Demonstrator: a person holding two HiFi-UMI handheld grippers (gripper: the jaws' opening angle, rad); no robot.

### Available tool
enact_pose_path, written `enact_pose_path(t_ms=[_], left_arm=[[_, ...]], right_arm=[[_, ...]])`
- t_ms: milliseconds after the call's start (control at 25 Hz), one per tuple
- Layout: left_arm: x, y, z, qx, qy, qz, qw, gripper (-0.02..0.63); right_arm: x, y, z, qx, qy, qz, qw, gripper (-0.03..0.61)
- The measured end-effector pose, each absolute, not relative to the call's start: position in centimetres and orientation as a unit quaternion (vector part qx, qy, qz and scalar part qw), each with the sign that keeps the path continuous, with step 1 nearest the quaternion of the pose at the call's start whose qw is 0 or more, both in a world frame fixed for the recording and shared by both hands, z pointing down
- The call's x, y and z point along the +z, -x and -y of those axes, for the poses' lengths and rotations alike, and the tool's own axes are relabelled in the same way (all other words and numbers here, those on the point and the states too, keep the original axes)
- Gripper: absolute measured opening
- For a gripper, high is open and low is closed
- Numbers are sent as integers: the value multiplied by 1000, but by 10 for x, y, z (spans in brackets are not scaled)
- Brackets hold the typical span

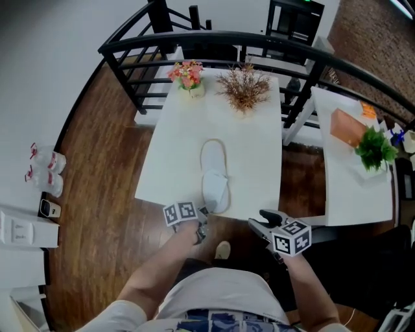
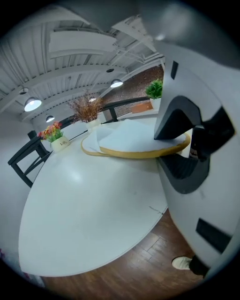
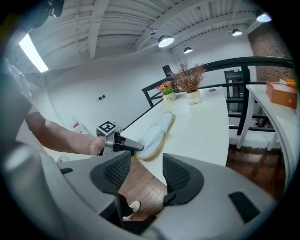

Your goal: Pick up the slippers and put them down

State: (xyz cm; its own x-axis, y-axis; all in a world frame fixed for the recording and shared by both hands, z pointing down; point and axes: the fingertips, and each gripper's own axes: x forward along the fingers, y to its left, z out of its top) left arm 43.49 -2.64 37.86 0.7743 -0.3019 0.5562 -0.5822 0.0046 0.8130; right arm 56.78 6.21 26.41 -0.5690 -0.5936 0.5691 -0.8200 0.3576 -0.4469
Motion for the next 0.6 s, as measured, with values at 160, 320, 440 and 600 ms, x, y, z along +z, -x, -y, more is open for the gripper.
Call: enact_pose_path(t_ms=[160, 320, 440, 600], left_arm=[[375, -437, 35, 104, -718, 322, 609, 63], [358, -438, 42, 113, -753, 324, 562, 41], [348, -432, 48, 105, -761, 328, 550, 35], [333, -412, 51, 92, -767, 340, 537, 34]], right_arm=[[267, -575, -66, 361, -440, 805, 167, 236], [266, -578, -70, 362, -444, 802, 170, 236], [263, -571, -67, 359, -439, 806, 169, 236], [259, -560, -64, 354, -432, 812, 167, 236]])
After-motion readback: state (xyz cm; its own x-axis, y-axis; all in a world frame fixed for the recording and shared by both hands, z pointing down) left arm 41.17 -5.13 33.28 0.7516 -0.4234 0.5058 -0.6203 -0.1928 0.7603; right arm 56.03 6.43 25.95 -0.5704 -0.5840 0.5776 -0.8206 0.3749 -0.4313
